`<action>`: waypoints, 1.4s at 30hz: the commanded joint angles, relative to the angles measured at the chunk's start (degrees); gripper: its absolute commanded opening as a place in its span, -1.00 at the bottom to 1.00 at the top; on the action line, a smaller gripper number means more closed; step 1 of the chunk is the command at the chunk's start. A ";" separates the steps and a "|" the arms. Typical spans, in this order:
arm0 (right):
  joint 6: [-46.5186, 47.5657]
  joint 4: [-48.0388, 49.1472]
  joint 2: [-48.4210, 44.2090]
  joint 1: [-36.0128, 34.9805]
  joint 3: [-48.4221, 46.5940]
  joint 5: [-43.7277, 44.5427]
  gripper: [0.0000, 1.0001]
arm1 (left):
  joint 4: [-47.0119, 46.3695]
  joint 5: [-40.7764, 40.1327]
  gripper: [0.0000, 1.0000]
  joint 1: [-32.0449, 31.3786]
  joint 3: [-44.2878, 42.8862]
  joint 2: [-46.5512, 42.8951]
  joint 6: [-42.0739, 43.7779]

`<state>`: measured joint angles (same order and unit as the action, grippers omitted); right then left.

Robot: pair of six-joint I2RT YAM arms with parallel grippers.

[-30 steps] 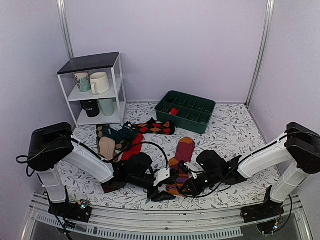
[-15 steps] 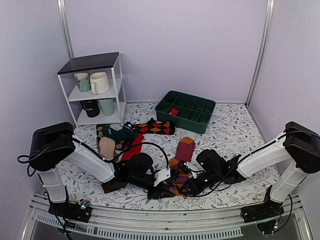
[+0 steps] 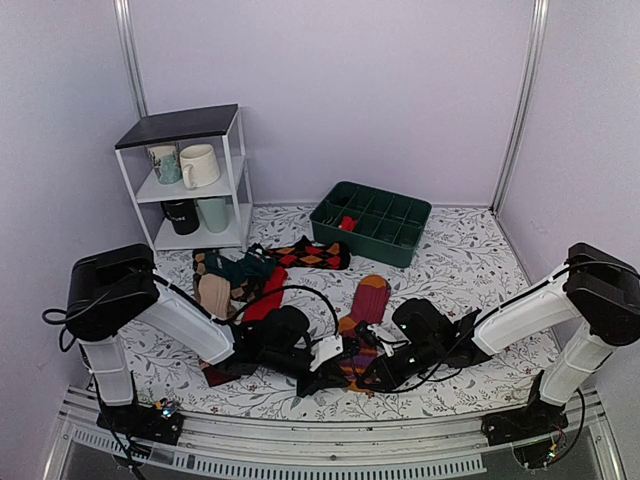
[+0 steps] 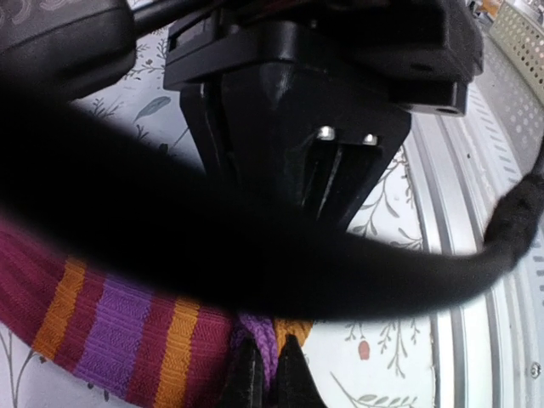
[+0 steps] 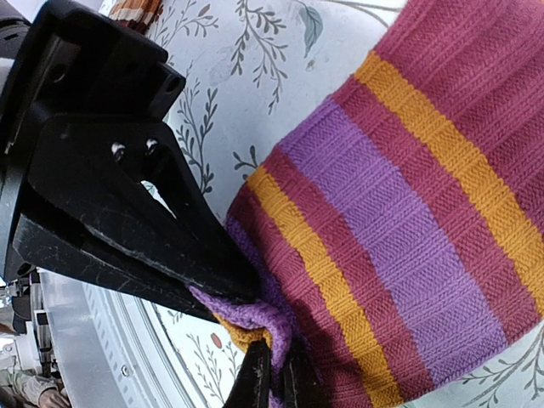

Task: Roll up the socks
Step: Roll a pair of socks at the center of the board.

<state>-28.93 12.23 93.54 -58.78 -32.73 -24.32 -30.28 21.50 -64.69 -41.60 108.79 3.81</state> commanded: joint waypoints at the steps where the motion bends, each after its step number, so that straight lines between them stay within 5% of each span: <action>1: 0.16 -4.43 2.87 -0.14 1.30 0.75 -0.99 | 0.95 -2.01 -1.00 1.14 0.99 0.64 -2.32; 6: 0.36 -3.64 2.68 -0.11 1.89 1.06 -0.92 | -1.49 0.40 -1.00 2.29 4.01 -2.26 -4.19; 13: 1.29 2.63 -7.23 -0.12 6.14 8.91 -0.25 | -1.97 7.46 -1.00 3.97 4.35 -1.13 -11.24; 23: 16.51 22.34 -25.77 -0.62 20.52 14.69 0.02 | 1.88 11.26 -1.00 5.06 2.22 2.13 -14.28; 42: 35.87 29.88 -5.73 -13.76 14.29 26.52 0.12 | 1.98 12.45 -1.00 5.65 2.29 3.34 -14.76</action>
<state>2.92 39.79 84.62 -71.53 -16.40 -0.01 -32.27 33.67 -59.33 -39.92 110.00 -10.81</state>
